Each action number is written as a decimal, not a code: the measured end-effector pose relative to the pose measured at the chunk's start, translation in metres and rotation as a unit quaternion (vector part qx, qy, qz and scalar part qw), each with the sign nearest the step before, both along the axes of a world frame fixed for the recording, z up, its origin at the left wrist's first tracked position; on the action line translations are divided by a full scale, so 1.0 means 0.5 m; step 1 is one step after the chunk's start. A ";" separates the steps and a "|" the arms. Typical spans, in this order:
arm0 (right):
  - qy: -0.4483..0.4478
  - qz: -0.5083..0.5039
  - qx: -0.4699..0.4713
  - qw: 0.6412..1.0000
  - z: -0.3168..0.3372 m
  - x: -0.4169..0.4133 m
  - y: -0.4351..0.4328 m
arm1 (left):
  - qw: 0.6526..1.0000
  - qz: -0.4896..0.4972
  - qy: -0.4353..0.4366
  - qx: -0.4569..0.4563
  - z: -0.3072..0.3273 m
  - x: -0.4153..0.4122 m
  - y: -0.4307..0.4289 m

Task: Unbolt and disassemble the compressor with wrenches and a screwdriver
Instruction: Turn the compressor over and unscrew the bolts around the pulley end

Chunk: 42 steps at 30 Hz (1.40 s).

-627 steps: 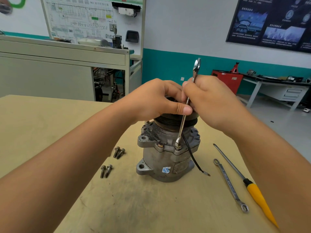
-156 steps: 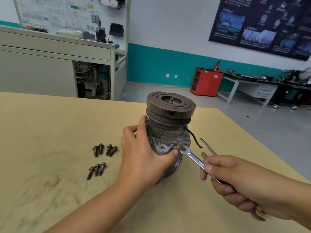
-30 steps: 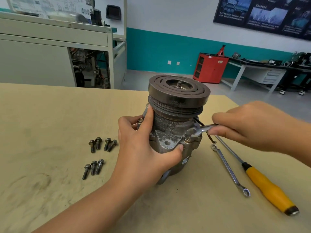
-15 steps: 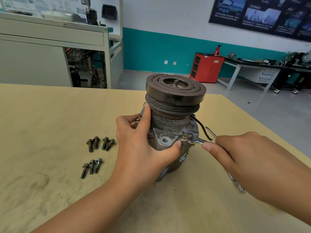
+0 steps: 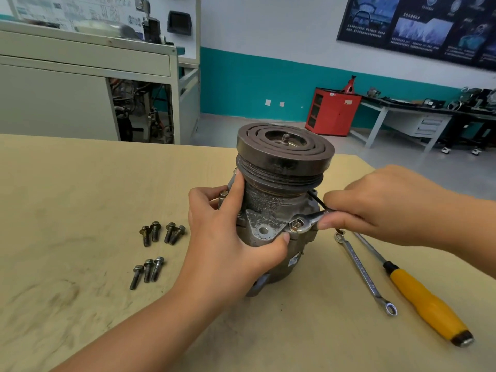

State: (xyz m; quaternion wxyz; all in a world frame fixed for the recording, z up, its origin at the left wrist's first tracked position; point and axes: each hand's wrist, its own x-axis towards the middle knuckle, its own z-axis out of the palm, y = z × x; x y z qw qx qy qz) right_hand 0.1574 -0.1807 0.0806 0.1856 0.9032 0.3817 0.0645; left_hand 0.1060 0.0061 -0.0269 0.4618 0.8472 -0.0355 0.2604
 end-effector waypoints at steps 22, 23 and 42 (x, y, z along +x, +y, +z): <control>0.168 -0.286 0.221 0.917 -0.037 -0.139 0.024 | 1.000 0.007 0.003 -0.009 -0.006 -0.002 -0.001; 0.175 -0.291 0.228 0.913 -0.039 -0.137 0.022 | 1.000 0.007 0.002 -0.010 -0.006 -0.002 -0.001; 0.225 -0.213 0.125 0.943 0.005 -0.068 0.021 | 1.000 -0.012 0.011 -0.018 0.002 -0.001 0.004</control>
